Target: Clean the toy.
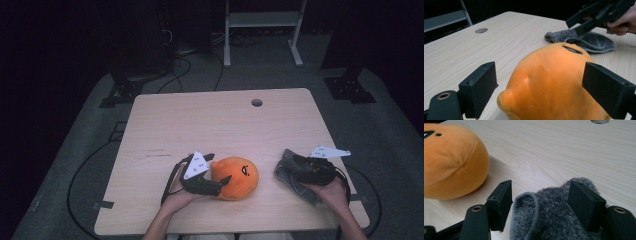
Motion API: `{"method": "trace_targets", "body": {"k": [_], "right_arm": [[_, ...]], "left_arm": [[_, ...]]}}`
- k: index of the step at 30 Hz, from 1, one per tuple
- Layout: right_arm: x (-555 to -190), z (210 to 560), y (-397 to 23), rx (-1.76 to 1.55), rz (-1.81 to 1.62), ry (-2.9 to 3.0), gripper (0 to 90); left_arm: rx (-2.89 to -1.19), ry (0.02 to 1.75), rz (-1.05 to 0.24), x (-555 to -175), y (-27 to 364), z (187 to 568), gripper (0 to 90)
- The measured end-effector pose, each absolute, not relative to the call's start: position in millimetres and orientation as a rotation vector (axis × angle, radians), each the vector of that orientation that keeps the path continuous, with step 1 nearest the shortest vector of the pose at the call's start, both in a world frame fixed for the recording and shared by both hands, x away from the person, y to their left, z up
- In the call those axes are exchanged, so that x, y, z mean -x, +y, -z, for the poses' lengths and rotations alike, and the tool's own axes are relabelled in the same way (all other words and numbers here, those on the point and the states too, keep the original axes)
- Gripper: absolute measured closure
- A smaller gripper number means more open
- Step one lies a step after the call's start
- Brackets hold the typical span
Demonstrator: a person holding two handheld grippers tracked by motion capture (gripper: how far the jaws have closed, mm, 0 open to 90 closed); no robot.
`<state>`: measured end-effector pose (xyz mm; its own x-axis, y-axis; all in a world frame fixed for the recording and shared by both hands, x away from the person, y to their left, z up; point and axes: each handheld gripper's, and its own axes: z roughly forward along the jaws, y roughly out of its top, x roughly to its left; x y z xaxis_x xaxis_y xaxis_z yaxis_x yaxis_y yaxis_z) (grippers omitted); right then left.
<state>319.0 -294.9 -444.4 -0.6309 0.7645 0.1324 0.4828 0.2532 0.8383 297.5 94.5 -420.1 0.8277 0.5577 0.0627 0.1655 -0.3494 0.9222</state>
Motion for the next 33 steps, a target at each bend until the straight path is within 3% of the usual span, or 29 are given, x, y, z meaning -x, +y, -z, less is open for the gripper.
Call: {"method": "trace_targets", "body": {"k": [20, 28, 33], "right_arm": [[-342.6, 442.8, -294.5, -1.322, -1.247, 2.185, 46.2], [-344.1, 465.3, -285.7, -1.330, -0.982, 2.313, 47.7], [-339.1, 474.1, -284.3, -1.296, -0.991, 2.280, 47.5]], "left_arm": [[-1.920, 0.541, -0.427, -299.8, 97.8, 421.0, 11.6], [-1.940, 0.535, -0.427, -299.3, 94.6, 423.7, 11.6], [-1.947, 0.537, -0.430, -298.6, 93.8, 424.7, 11.6]]}}
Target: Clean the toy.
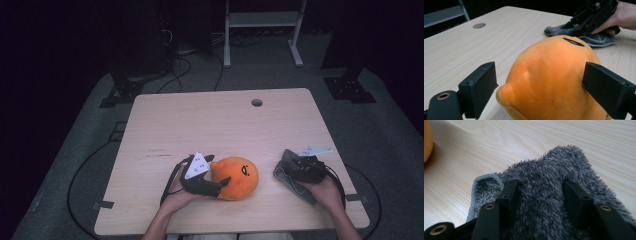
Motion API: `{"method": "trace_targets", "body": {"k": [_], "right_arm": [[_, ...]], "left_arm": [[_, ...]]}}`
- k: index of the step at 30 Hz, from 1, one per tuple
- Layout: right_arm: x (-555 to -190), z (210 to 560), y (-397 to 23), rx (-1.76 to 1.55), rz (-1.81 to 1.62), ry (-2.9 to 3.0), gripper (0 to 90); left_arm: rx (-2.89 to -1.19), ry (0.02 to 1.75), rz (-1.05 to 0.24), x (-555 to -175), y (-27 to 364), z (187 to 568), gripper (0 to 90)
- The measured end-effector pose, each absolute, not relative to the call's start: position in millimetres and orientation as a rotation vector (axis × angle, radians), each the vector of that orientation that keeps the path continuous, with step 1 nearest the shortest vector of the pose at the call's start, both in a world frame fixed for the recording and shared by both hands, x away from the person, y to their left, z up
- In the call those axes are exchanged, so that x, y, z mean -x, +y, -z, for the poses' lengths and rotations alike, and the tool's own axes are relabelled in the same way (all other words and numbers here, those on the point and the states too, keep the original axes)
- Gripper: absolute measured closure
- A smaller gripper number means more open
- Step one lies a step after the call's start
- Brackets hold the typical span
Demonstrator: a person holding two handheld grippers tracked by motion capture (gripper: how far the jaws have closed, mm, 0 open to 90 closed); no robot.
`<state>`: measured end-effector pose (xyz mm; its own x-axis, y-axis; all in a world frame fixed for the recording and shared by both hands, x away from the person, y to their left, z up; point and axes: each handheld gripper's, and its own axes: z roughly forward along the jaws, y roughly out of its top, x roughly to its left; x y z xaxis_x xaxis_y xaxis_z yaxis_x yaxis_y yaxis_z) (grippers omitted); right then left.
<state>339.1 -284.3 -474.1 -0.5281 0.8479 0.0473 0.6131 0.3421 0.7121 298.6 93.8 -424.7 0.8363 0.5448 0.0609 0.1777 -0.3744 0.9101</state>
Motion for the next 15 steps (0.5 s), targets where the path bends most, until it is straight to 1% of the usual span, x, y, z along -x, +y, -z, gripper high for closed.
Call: {"method": "trace_targets", "body": {"k": [6, 11, 12, 13, 14, 15], "right_arm": [[-336.9, 474.6, -280.4, -1.294, -0.949, 2.265, 50.2], [-333.0, 476.1, -280.5, -1.279, -0.952, 2.242, 62.1], [-332.3, 475.9, -280.1, -1.276, -0.949, 2.244, 64.0], [-332.3, 475.9, -280.1, -1.276, -0.949, 2.244, 64.0], [-331.6, 475.5, -279.3, -1.269, -0.944, 2.247, 68.5], [-331.1, 475.2, -278.7, -1.271, -0.946, 2.249, 71.0]], "left_arm": [[-1.963, 0.530, -0.426, -298.3, 93.1, 425.6, 11.1], [-1.974, 0.519, -0.411, -297.9, 91.9, 427.8, 11.0], [-1.978, 0.516, -0.413, -298.0, 90.7, 427.3, 10.9], [-1.978, 0.516, -0.413, -298.0, 90.7, 427.3, 10.8], [-1.977, 0.520, -0.411, -297.4, 90.9, 427.0, 10.8], [-1.977, 0.520, -0.406, -297.2, 91.2, 427.5, 10.9]]}}
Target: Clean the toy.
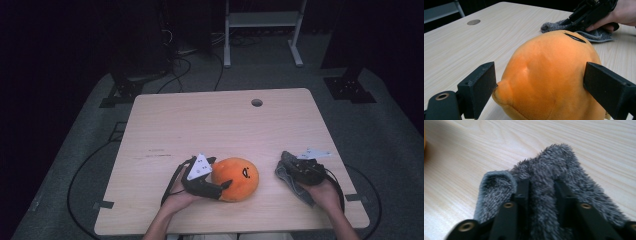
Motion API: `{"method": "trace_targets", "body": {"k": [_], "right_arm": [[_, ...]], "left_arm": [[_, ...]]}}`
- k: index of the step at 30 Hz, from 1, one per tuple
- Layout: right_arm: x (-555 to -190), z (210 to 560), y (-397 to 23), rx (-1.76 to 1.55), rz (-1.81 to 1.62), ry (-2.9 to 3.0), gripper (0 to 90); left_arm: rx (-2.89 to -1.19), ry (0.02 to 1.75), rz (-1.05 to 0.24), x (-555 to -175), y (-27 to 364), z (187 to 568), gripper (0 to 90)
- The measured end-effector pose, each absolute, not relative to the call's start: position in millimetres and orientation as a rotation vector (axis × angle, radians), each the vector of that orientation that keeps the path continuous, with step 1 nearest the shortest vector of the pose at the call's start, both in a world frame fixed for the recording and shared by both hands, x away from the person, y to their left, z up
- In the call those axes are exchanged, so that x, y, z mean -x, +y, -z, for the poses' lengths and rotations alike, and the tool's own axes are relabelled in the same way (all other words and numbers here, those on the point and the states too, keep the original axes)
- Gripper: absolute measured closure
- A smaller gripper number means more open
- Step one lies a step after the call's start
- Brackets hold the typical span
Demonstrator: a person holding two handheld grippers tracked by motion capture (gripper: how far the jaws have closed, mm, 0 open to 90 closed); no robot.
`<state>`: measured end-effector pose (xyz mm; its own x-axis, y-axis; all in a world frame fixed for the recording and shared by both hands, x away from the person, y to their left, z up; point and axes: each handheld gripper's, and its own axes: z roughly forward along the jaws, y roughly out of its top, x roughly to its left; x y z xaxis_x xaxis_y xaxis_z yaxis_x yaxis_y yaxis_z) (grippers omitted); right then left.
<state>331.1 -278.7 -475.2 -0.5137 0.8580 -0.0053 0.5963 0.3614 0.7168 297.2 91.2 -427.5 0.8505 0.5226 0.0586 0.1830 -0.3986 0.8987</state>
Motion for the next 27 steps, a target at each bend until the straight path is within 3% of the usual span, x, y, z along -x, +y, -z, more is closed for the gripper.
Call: {"method": "trace_targets", "body": {"k": [14, 20, 27], "right_arm": [[-334.3, 470.1, -284.4, -1.354, -0.960, 2.274, 79.3], [-324.4, 453.7, -283.1, -1.303, -1.103, 2.259, 79.8], [-293.7, 419.8, -255.9, -0.972, -1.421, 2.274, 79.7]], "left_arm": [[-2.010, 0.466, -0.341, -296.2, 94.0, 427.5, 11.1], [-2.068, 0.419, -0.377, -294.8, 89.4, 433.2, 22.6], [-2.043, 0.470, -0.387, -300.3, 86.6, 439.0, 27.4]]}}
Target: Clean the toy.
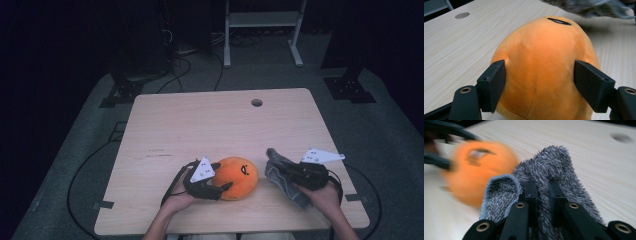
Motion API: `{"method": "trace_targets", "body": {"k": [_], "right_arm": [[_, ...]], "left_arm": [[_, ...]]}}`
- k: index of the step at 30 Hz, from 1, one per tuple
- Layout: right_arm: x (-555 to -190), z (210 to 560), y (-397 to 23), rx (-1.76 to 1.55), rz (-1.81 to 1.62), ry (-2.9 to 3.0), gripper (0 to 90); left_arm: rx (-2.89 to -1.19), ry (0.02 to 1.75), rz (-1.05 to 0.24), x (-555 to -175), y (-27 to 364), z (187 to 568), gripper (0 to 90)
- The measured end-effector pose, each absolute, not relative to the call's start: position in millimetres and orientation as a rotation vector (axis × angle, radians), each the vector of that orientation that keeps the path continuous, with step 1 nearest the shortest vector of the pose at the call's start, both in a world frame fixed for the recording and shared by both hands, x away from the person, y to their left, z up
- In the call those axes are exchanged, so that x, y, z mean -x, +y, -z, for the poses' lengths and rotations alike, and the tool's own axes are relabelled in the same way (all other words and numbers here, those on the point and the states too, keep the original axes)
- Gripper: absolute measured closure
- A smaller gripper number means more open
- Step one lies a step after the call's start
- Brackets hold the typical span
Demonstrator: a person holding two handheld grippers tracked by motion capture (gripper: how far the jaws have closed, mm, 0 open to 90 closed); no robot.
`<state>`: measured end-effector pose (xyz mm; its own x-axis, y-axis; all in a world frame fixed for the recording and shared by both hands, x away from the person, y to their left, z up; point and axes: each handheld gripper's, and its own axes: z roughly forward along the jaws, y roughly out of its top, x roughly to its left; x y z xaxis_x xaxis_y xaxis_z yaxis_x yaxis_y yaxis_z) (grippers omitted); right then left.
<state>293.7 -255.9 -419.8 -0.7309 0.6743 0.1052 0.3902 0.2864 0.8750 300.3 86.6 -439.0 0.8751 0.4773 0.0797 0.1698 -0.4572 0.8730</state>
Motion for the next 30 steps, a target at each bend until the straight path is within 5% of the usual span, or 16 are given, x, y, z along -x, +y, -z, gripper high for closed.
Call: {"method": "trace_targets", "body": {"k": [10, 23, 30], "right_arm": [[-271.9, 420.0, -176.7, -0.626, -1.408, 2.407, 79.5], [-274.5, 427.9, -194.0, -0.684, -1.383, 2.356, 78.7], [-276.5, 430.4, -191.8, -0.670, -1.435, 2.348, 64.2]], "left_arm": [[-2.025, 0.537, -0.394, -305.2, 83.2, 442.2, 28.3], [-2.006, 0.528, -0.389, -305.8, 85.4, 444.1, 28.0], [-2.011, 0.519, -0.390, -305.6, 84.4, 445.6, 27.8]]}}
